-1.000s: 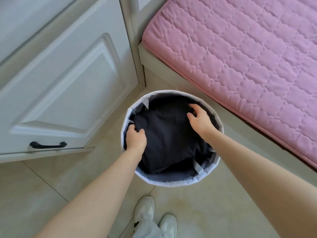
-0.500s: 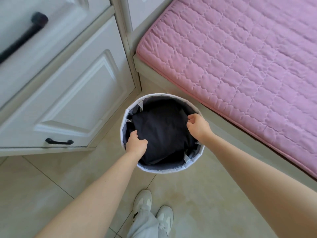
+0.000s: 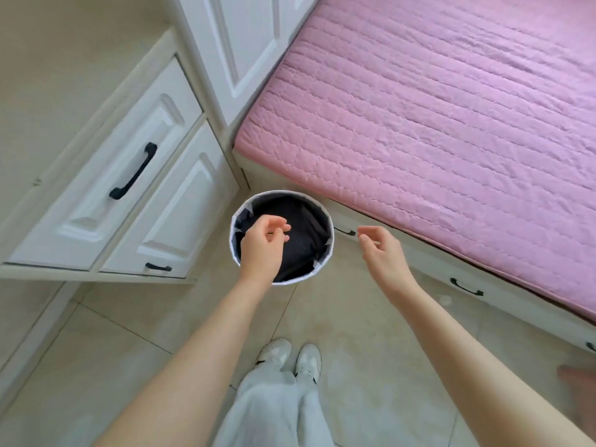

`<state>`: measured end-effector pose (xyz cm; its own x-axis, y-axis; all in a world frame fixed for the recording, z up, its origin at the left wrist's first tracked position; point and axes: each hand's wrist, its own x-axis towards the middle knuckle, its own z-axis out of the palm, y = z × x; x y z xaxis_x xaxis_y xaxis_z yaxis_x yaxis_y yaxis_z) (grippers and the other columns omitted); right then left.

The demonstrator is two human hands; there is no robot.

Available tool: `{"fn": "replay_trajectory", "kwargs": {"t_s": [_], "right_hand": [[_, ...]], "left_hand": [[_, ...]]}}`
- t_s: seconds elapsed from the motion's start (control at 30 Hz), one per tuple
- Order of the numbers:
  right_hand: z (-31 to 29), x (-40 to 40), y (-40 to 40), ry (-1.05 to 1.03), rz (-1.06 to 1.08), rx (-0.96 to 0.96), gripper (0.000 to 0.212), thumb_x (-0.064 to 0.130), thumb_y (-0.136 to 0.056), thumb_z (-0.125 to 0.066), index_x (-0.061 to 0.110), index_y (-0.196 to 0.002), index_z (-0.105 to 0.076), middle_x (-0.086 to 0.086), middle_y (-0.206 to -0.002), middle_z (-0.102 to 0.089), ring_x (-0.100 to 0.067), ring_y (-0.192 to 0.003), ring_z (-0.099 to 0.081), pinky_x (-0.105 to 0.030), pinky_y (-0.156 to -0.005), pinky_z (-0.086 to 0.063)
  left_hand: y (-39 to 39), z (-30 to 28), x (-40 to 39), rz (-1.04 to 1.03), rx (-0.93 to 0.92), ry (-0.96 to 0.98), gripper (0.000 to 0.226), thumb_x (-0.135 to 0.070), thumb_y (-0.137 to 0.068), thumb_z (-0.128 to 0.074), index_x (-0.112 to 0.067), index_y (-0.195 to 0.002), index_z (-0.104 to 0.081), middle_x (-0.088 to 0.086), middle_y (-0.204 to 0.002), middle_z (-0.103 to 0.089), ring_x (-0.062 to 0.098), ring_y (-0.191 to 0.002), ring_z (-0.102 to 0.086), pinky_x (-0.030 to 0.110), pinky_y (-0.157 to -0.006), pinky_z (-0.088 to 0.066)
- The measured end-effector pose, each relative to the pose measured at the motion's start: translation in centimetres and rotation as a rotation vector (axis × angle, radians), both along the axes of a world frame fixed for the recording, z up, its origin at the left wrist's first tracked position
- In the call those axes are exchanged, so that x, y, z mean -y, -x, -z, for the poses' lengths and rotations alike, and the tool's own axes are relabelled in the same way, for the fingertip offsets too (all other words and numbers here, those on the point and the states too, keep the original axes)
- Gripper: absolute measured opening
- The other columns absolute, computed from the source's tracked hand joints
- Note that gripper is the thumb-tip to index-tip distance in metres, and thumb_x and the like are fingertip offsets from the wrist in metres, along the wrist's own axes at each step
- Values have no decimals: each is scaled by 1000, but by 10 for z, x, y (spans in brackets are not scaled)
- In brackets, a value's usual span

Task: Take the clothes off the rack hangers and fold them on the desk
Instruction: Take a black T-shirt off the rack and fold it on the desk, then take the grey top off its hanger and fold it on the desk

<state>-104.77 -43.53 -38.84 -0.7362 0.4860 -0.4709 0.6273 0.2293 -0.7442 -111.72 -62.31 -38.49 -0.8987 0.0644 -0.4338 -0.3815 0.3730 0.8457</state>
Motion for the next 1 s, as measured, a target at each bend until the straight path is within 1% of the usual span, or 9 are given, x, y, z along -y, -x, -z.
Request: {"fn": "replay_trajectory", "kwargs": {"t_s": [0.07,0.17,0.3,0.43,0.6,0.67,0.8,0.87,1.0], "right_hand": [[-42,-2,-33,1,117,-56,23,21,-97,-48,17,-116,-61,8,-111,-63,-12,-101,-59,-42,-96,-49],[-88,1,-74,5,269,-111,19,22,-97,-51,21,-113,-61,12,-107,-63,-7,-99,-60,-40,-95,-50],[-135,20,-137,16,446,-164,16,19,-97,-52,21,-109,-62,9,-104,-65,-8,-98,-61,-41,-94,-51],[-160,47,-194,34,604,-172,15,20,-98,-51,31,-105,-59,4,-105,-66,-11,-101,-62,-41,-93,-51],[-179,77,-269,28,842,-192,18,20,-97,-52,36,-104,-57,0,-104,-65,-13,-100,-63,-42,-91,-52],[-184,85,-295,13,907,-191,18,19,-97,-51,35,-104,-57,0,-105,-65,-13,-100,-62,-42,-92,-52],[-204,101,-365,-50,1115,-236,17,18,-97,-51,33,-104,-57,-1,-106,-65,-11,-101,-63,-40,-94,-51],[-211,110,-402,-70,1212,-249,15,17,-98,-50,27,-107,-58,-3,-105,-66,-8,-98,-63,-37,-92,-52],[-220,129,-476,-118,1371,-253,16,18,-99,-48,20,-111,-59,-1,-100,-67,4,-91,-63,-35,-91,-53]], "left_hand": [[-16,-48,-11,20,-67,-52,21,-6,-96,-47,-19,-96,-64,-6,-92,-72,7,-81,-69,37,-88,-54],[-39,-103,-21,82,-141,-111,20,-9,-97,-50,-23,-93,-64,-8,-91,-72,6,-81,-68,32,-86,-53],[-86,-150,-34,319,-132,-161,16,-12,-97,-52,-21,-96,-65,-8,-88,-73,10,-82,-68,32,-83,-54],[-123,-172,-41,559,-149,-148,13,-12,-95,-55,-21,-97,-65,-10,-84,-72,11,-77,-68,36,-79,-55],[-165,-195,-56,854,-205,-126,12,-12,-94,-56,-20,-96,-64,-10,-78,-70,12,-73,-66,31,-72,-54],[-181,-200,-62,981,-223,-108,12,-13,-94,-57,-22,-94,-64,-11,-76,-70,11,-71,-66,28,-69,-53],[-238,-221,-84,1231,-251,-132,21,-15,-93,-58,-34,-86,-61,-10,-74,-70,12,-69,-66,35,-70,-56],[-272,-226,-92,1336,-263,-137,21,-16,-94,-58,-35,-85,-60,-9,-74,-70,12,-68,-66,36,-69,-57],[-352,-228,-105,1504,-242,-140,14,-18,-94,-55,-30,-91,-63,-8,-75,-70,13,-68,-65,28,-64,-53]]}}
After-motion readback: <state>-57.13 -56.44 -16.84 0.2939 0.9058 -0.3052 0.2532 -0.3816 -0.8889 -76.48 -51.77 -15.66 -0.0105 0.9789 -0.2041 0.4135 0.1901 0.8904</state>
